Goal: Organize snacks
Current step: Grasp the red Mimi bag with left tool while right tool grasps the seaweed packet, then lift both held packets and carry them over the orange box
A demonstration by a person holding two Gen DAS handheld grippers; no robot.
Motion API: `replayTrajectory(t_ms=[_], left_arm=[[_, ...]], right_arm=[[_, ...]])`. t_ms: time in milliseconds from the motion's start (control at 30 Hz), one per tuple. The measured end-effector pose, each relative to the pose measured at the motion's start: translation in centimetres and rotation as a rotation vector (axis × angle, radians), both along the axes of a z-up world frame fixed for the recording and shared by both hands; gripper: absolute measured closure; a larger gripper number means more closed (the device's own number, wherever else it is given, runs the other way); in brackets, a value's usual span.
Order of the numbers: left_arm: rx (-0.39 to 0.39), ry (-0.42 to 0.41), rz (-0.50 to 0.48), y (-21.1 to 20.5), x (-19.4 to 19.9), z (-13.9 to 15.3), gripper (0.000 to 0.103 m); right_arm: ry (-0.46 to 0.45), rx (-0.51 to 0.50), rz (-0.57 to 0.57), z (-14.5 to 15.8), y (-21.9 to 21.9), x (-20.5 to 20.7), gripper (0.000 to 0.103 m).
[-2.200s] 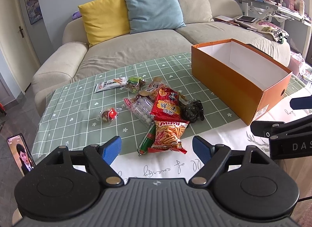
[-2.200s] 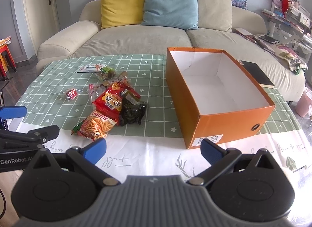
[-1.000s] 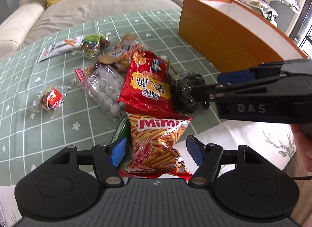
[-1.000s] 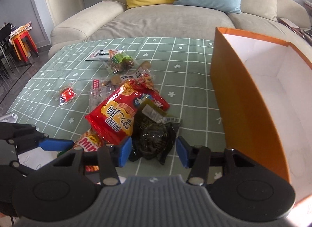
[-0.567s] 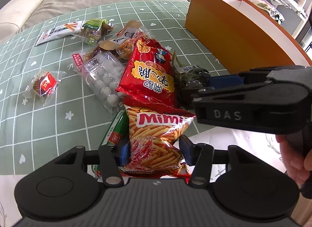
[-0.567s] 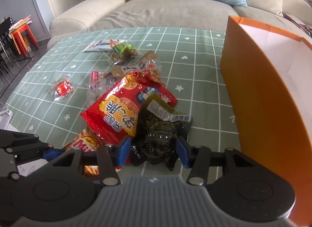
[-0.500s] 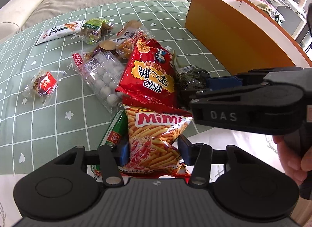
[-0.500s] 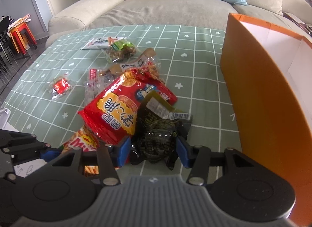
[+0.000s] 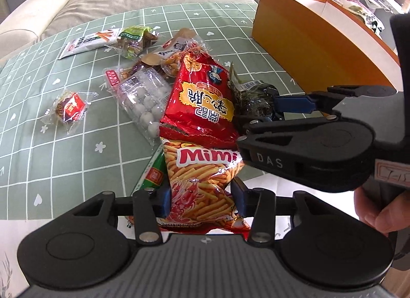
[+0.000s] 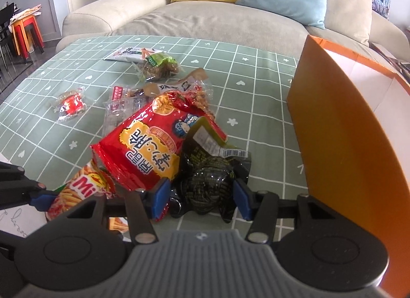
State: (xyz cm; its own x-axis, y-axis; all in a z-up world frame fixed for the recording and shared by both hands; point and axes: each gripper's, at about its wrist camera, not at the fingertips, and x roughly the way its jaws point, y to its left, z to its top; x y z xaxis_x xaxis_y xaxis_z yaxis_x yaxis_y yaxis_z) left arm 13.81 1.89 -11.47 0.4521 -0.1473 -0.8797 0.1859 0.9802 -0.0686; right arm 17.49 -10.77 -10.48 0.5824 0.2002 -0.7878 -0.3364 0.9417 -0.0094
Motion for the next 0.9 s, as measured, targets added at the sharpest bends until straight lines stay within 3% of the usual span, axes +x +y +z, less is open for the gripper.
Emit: replayTrajectory(t_ms=[133,200,233,267,500,533,567,633,767,900], left_arm=[[-0.001,-0.017,0.008,0.0,-0.8,0.7,0.052],[0.001,-0.024,0.01,0.0,-1.1,1.1,0.053],[0.001,-0.027,0.01,-0.1,-1.3,1.3,0.053],[0.001,-0.029,0.011,-0.2,-1.5,1.4,0.053],[0.012,-0.053,0.038,-0.1,-2.9,2.2,0.054],[0.006,-0.056,0.054,0.1,-3.1,2.3,0.054],[0.0,-0.058,0.074,0.4,-3.2,2.4,0.054],[-0.002,-0.064,0.113,1.0,-3.3,2.6,0.054],[-0.012,-0.074,0.181,2.4,-3.3,2.8,0.054],[-0.022,-0.072,0.208,3.3,-3.2,2.8,0.054]], right_arm=[[0.007,0.011,-0.014,0.3,-0.5,-0.3,0.06],[0.005,0.013,-0.022,0.8,-0.9,-0.7,0.08],[-0.003,0.017,-0.02,1.1,-1.1,-0.9,0.1],[0.001,0.021,-0.014,1.4,-1.3,-1.0,0.103],[0.007,0.076,0.004,2.3,-2.7,-2.4,0.1],[-0.008,0.074,0.019,2.3,-2.8,-2.7,0.094],[-0.03,0.06,0.034,2.4,-2.7,-3.0,0.079],[-0.083,0.023,0.062,2.3,-2.6,-3.6,0.067],[-0.109,0.017,0.072,1.9,-2.5,-3.8,0.06],[-0.118,0.02,0.086,1.3,-2.1,-3.9,0.059]])
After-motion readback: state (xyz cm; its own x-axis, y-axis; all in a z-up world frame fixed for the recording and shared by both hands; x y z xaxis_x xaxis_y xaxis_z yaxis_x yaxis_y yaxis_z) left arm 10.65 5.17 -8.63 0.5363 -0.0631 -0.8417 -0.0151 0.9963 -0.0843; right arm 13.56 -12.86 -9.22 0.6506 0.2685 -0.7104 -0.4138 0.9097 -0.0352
